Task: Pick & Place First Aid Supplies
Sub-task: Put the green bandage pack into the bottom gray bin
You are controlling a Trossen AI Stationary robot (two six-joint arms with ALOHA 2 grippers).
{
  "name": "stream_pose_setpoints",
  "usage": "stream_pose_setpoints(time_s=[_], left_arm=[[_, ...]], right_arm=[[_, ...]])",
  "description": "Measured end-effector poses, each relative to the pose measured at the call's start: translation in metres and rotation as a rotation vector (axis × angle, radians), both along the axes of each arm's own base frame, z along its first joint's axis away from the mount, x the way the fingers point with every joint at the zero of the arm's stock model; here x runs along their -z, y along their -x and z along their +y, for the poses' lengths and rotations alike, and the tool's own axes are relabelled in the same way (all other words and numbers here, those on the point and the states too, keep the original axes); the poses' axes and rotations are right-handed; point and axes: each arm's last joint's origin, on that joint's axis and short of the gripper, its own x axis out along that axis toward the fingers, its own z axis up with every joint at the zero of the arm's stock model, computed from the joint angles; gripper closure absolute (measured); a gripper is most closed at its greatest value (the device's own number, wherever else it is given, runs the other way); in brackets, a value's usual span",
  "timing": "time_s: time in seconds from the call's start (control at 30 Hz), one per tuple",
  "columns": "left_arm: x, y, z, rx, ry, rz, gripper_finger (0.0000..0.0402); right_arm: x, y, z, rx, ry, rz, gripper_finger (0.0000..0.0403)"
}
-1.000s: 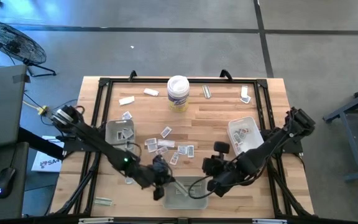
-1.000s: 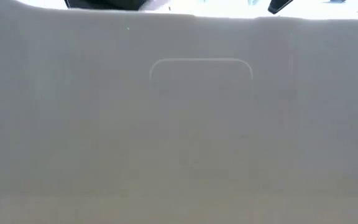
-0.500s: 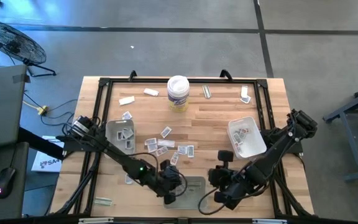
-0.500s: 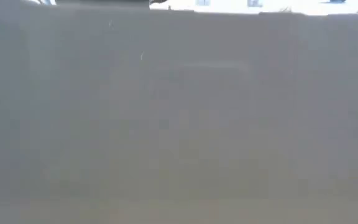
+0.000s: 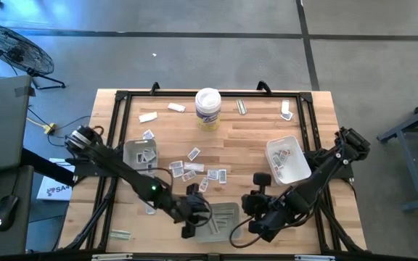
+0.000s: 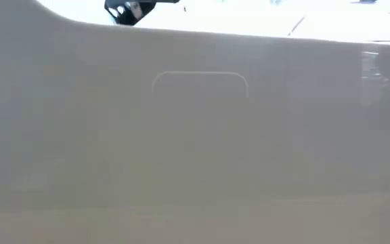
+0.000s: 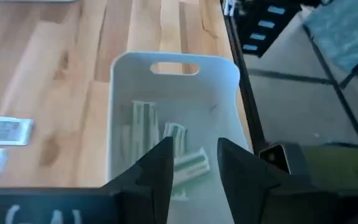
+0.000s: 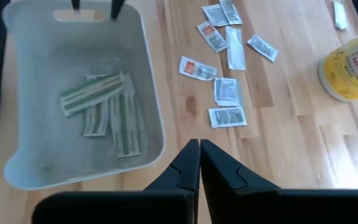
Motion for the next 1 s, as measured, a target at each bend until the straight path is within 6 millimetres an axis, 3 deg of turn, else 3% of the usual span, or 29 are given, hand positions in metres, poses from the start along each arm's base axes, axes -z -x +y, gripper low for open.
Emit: stream_pose_setpoints(time_s=[0.2, 0.47, 0.73, 0.87, 1.0], left_arm=[[-0.01, 0.036, 0.007, 0.033, -0.043, 0.216, 0.028], [0.0, 0.1, -0.035, 0.081, 0.133, 0.624, 0.0279], [0.018, 0.164, -0.079, -0.221, 0.272, 0.883, 0.0279], [0.025, 0.176, -0.09, -0.494, 0.418, 0.975, 0.0279], [0.032, 0.174, -0.088, -0.661, 0.453, 1.039, 0.0279]], right_arm=[[0.0, -0.008, -0.01, 0.004, 0.033, 0.0, 0.0398], [-0.002, -0.02, -0.022, -0.006, 0.066, -0.009, 0.0402], [-0.004, -0.028, -0.025, -0.05, 0.094, -0.038, 0.0401], [-0.005, -0.03, -0.024, -0.064, 0.098, -0.056, 0.0402], [-0.006, -0.031, -0.023, -0.066, 0.091, -0.069, 0.0401]])
